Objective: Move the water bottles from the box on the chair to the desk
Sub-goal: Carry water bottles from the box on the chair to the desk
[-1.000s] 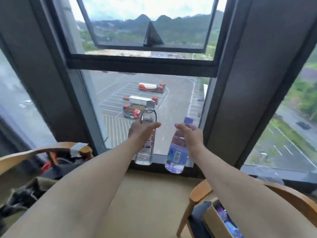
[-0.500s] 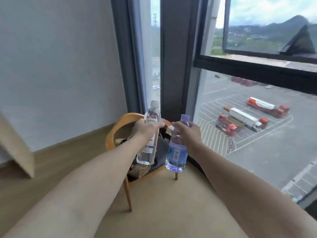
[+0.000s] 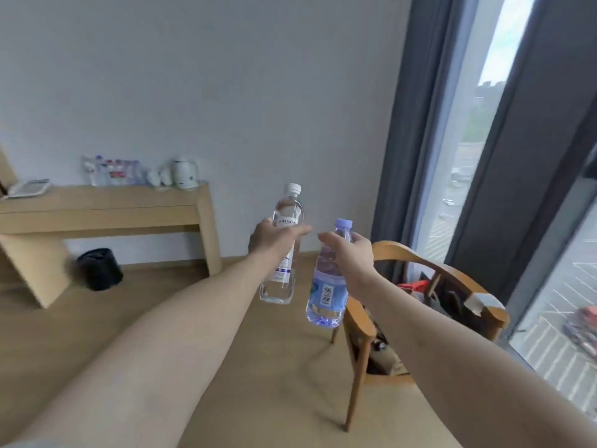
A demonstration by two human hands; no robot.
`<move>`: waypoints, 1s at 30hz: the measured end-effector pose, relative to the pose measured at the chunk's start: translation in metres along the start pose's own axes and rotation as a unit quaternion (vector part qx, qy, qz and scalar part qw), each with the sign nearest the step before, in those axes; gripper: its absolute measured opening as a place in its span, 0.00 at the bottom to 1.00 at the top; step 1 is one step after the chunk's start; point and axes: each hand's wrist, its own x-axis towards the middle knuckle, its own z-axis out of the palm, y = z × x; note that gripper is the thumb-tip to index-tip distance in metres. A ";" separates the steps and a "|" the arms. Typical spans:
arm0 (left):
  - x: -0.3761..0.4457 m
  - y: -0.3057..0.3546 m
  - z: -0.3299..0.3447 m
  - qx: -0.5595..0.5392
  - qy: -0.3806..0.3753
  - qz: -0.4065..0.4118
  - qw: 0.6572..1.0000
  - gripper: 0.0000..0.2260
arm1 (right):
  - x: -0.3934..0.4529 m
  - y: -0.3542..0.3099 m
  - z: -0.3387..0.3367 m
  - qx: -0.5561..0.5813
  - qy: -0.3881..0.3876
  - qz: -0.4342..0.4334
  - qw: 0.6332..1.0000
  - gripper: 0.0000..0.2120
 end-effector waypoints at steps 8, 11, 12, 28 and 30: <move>0.078 -0.067 -0.172 -0.017 0.092 -0.049 0.994 0.26 | 0.025 0.035 0.196 0.014 -0.095 0.043 0.994 0.14; 0.104 -0.086 -0.226 -0.028 0.124 -0.066 0.990 0.24 | 0.035 0.044 0.259 0.013 -0.122 0.057 0.991 0.14; 0.112 -0.092 -0.242 -0.026 0.135 -0.072 0.988 0.24 | 0.039 0.047 0.278 0.011 -0.131 0.061 0.989 0.14; 0.330 -0.145 -0.409 -0.007 0.261 -0.114 0.958 0.20 | 0.202 0.089 0.569 -0.002 -0.285 0.092 0.954 0.16; 0.366 -0.140 -0.430 -0.015 0.277 -0.114 0.954 0.20 | 0.227 0.086 0.604 -0.012 -0.299 0.091 0.950 0.16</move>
